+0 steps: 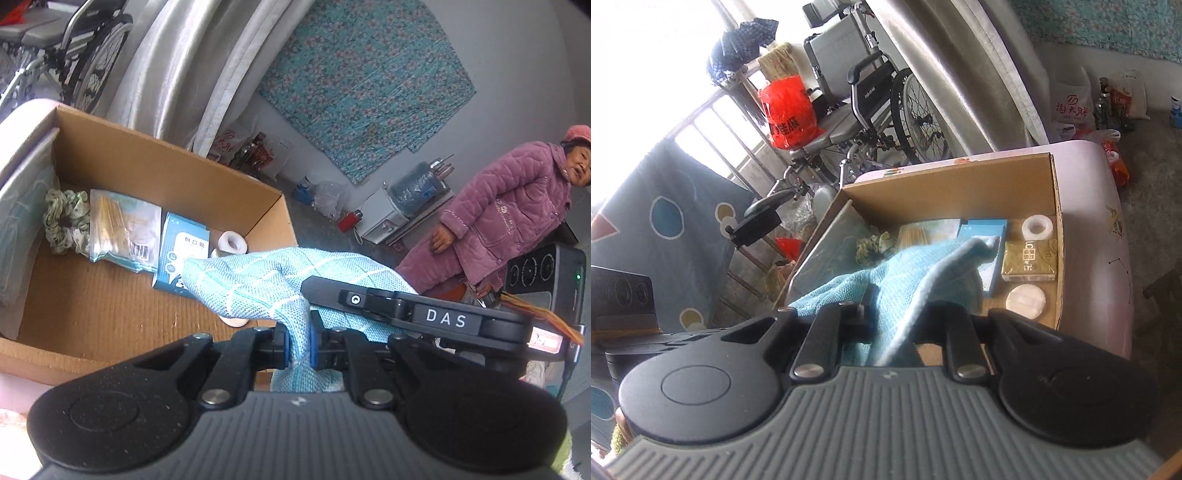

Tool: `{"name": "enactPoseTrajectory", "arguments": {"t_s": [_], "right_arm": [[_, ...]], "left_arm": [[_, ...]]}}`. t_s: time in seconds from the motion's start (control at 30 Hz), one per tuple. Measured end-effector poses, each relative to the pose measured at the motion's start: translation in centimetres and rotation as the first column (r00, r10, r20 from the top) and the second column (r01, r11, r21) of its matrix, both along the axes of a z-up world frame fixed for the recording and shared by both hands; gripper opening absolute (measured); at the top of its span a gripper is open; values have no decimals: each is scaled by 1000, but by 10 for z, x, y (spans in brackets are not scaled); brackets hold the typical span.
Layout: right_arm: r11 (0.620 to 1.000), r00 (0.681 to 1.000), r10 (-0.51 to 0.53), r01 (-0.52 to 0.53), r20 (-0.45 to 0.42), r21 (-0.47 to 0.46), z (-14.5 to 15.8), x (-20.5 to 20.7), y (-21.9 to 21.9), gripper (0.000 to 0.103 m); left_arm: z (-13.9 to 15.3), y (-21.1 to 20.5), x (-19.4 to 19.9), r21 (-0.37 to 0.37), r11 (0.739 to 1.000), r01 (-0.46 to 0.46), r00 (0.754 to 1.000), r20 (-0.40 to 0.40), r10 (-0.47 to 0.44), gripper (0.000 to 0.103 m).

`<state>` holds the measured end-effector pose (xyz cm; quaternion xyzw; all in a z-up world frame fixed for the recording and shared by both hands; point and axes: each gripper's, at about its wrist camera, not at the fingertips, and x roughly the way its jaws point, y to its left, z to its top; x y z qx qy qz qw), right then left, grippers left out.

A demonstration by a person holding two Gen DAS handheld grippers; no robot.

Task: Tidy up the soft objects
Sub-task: 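Carry the towel over the box and lower it inside with the right tool, then open the right tool on the towel and lift it out of the box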

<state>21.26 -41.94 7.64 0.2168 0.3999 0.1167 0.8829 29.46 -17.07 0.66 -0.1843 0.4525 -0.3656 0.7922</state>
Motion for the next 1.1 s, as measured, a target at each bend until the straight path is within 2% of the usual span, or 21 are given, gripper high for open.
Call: {"name": "enactPoseTrajectory", "arguments": {"t_s": [0.13,0.23,0.43,0.5,0.57,0.77,0.83,0.87,0.9,0.97,1.1], "right_arm": [[994,992,27,-39,-123,-101,-27,54,1,14],[973,975,58,-104,-216,-206,-52,80,8,14],[920,919,112,-240,-378,-309,-95,100,27,14],[909,900,114,-265,-422,-320,-103,103,31,14],[896,876,108,-291,-471,-336,-112,108,36,14],[843,815,89,-367,-572,-392,-124,113,48,17],[824,790,81,-396,-608,-405,-128,114,52,28],[815,780,57,-397,-623,-422,-129,114,54,40],[808,779,46,-397,-626,-435,-128,113,55,51],[796,791,34,-392,-611,-462,-119,111,55,62],[817,821,31,-349,-569,-459,-92,103,49,65]], "left_arm": [[-39,-16,38,39,999,14,993,-118,-9,11],[-64,-24,50,64,998,29,984,-178,-17,11],[-89,-17,54,90,996,17,973,-231,4,36],[-86,-9,53,99,995,1,979,-205,19,39],[-80,-1,53,113,993,-28,982,-180,48,53],[-51,19,46,120,989,-82,992,-90,93,59],[-41,23,42,133,986,-98,993,-46,105,64],[-36,24,39,137,985,-104,994,-26,108,67],[-31,26,36,140,984,-111,994,-4,113,68],[-21,31,29,141,982,-127,992,39,123,73],[-3,45,14,137,979,-152,985,103,139,77]]}}
